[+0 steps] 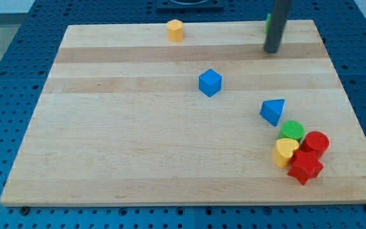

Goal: Push the green star closer to the yellow hexagon

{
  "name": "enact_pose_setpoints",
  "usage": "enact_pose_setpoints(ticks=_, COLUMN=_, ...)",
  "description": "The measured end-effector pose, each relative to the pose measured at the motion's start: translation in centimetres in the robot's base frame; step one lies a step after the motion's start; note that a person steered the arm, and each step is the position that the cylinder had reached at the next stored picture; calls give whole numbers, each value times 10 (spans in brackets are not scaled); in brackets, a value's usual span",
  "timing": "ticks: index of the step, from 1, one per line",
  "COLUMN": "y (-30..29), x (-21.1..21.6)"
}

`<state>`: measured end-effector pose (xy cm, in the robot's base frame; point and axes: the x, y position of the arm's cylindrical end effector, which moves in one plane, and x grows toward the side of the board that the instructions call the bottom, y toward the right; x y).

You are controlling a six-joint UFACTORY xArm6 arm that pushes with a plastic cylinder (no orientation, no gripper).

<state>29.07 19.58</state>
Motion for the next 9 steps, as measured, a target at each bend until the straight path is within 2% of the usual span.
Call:
enact_pose_setpoints(ticks=1, y=64, x=-16)
enact_pose_setpoints(ticks=2, y=64, x=-48)
enact_pose_setpoints(ticks=3, y=62, x=-100)
enact_pose_setpoints(ticks=5, y=55, x=-98)
enact_pose_setpoints(ticks=6, y=24, x=-98)
enact_pose_setpoints(ticks=8, y=18, x=-72)
enact_pose_setpoints(ticks=9, y=-4, x=-72)
